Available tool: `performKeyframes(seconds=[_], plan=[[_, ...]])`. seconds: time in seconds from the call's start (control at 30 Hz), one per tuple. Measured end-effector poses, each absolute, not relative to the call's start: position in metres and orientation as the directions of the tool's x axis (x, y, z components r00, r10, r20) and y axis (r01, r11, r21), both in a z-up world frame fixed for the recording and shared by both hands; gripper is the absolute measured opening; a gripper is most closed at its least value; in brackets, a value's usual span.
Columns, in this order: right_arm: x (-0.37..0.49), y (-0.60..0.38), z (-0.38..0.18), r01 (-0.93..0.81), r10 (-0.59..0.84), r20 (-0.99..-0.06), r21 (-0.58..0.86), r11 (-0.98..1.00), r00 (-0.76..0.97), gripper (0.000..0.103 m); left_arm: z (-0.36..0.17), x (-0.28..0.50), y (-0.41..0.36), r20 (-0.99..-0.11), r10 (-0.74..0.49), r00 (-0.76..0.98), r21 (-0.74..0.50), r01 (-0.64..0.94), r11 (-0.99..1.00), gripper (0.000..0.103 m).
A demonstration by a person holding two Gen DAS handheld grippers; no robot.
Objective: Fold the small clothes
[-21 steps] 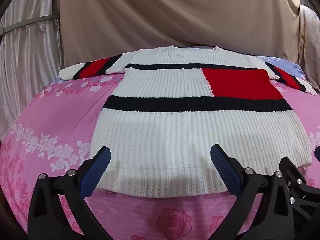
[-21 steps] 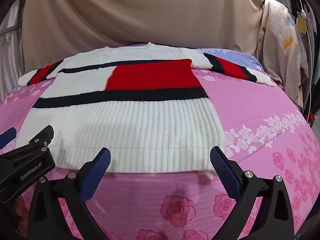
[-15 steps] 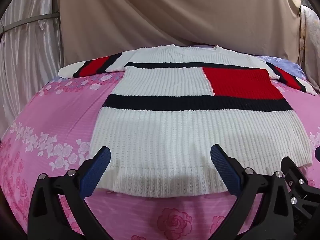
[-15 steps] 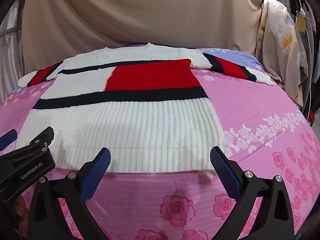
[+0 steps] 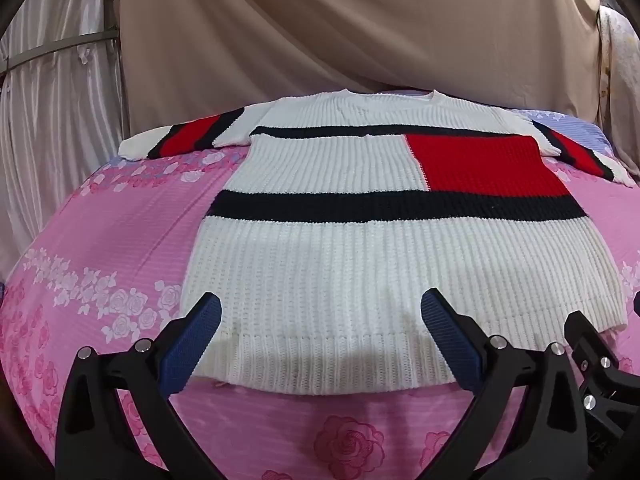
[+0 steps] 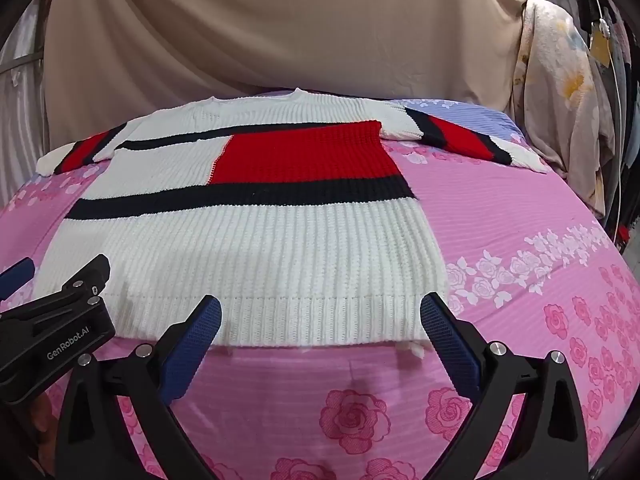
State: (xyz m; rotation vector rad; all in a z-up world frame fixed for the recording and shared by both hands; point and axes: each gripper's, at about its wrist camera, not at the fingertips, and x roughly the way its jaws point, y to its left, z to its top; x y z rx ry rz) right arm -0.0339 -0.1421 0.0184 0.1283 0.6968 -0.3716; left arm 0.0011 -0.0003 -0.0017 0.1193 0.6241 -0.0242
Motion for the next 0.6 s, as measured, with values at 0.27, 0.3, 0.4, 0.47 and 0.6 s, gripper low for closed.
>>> performKeyframes(seconds=[0.27,0.3,0.4,0.47,0.6], plan=[[-0.0343,-0.1421,0.0183,0.375,-0.292,-0.646,-0.009,0.927,0.705,0.098,-0.0022,0.0022,-0.002,-0.589,0.013,0.808,0.109,0.063,0.992,0.098],[-0.0344,-0.1424,0.0184,0.375,-0.292,-0.646,-0.009,0.927,0.705,0.098,-0.0024,0.0024,-0.002,-0.589,0.013,0.808,0.11,0.064,0.992,0.098],[-0.0342,-0.1414,0.0182,0.375,-0.292,-0.646,-0.011,0.927,0.705,0.098,-0.0027,0.0023,-0.0022,-0.589,0.012,0.808,0.109,0.065,0.992,0.098],[-0.0346,-0.1415,0.0184,0.375,-0.294,-0.646,-0.012,0.927,0.705,0.098,-0.0026,0.0024,-0.0022,-0.589,0.012,0.808,0.109,0.064,0.992,0.098],[-0.0346,-0.1418,0.0182,0.375,-0.293,-0.646,-0.01,0.927,0.705,0.098,-0.0027,0.0025,-0.0024,-0.589,0.012,0.808,0.111,0.066,0.992,0.098]])
